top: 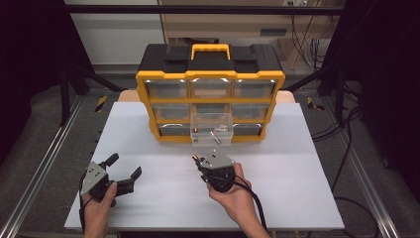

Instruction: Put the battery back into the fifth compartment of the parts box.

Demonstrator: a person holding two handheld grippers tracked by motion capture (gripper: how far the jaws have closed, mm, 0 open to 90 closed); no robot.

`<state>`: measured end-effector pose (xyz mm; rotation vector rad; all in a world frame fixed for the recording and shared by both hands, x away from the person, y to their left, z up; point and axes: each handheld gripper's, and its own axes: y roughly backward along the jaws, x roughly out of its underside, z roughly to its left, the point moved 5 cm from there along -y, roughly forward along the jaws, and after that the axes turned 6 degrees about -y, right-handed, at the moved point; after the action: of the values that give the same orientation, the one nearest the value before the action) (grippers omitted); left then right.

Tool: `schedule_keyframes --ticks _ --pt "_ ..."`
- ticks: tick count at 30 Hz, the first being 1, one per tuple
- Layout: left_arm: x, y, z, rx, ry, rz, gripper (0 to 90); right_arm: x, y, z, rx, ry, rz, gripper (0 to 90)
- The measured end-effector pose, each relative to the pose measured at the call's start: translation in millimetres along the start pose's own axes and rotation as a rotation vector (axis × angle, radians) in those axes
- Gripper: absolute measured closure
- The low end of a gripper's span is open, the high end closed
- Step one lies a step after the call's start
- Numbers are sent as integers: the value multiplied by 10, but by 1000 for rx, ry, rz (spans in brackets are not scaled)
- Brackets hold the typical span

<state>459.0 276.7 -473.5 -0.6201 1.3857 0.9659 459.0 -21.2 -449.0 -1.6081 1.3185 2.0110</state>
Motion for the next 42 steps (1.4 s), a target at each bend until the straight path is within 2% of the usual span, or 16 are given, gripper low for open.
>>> schedule_keyframes --ticks 8,12,24,35,42 --pt "2 3 3 -2 -1 1 23 -211 293 -15 -12 14 -47 773" --pt "0 5 3 -3 -4 1 22 -380 445 -33 13 50 -86 773" --pt "1 5 6 -4 -5 1 23 -960 770 -207 57 91 -162 773" --pt "4 9 14 -6 -5 2 23 -1280 820 -510 71 61 -164 773" --pt "5 7 13 -5 -5 2 23 -1370 728 -675 61 49 -123 773"
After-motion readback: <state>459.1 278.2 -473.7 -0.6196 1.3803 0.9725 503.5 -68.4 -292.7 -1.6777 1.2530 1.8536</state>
